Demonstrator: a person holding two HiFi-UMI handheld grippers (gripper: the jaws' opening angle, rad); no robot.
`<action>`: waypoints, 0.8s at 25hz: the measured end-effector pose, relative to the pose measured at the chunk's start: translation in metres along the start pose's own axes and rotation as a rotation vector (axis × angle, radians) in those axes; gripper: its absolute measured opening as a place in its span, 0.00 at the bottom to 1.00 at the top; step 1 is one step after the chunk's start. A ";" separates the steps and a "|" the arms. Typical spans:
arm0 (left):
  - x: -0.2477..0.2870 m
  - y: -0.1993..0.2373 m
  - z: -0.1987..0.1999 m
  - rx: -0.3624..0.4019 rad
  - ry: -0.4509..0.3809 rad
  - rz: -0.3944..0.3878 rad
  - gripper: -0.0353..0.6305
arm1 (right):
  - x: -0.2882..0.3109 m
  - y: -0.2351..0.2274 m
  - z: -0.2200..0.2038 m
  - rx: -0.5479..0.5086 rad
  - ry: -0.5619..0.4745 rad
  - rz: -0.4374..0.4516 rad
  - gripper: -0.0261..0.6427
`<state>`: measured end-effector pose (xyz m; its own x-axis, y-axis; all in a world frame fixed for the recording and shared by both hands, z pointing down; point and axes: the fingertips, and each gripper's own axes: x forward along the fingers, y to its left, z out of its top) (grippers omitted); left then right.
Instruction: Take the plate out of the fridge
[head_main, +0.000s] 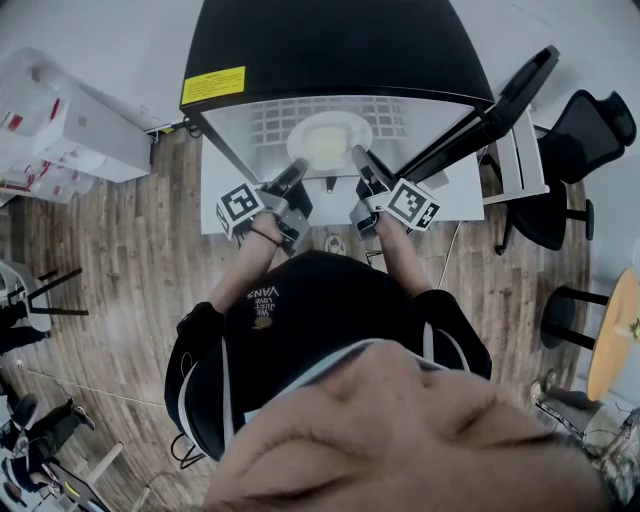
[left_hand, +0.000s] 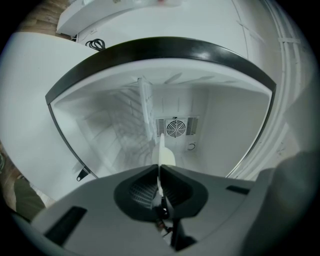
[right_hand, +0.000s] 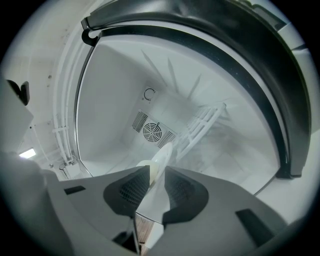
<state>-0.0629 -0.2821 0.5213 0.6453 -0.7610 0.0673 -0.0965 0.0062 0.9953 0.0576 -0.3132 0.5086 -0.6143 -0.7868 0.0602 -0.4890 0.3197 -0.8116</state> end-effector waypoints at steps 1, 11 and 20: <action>-0.001 -0.001 0.000 0.003 0.002 -0.002 0.10 | -0.001 0.001 0.000 0.000 -0.002 0.000 0.19; -0.013 -0.005 -0.003 0.018 0.017 -0.013 0.10 | -0.009 0.011 -0.009 -0.004 -0.016 -0.002 0.19; -0.031 -0.006 -0.012 0.024 0.052 -0.022 0.10 | -0.025 0.023 -0.022 -0.010 -0.042 -0.013 0.19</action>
<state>-0.0731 -0.2507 0.5138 0.6862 -0.7257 0.0495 -0.0993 -0.0261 0.9947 0.0487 -0.2744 0.5013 -0.5816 -0.8122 0.0465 -0.5031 0.3142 -0.8051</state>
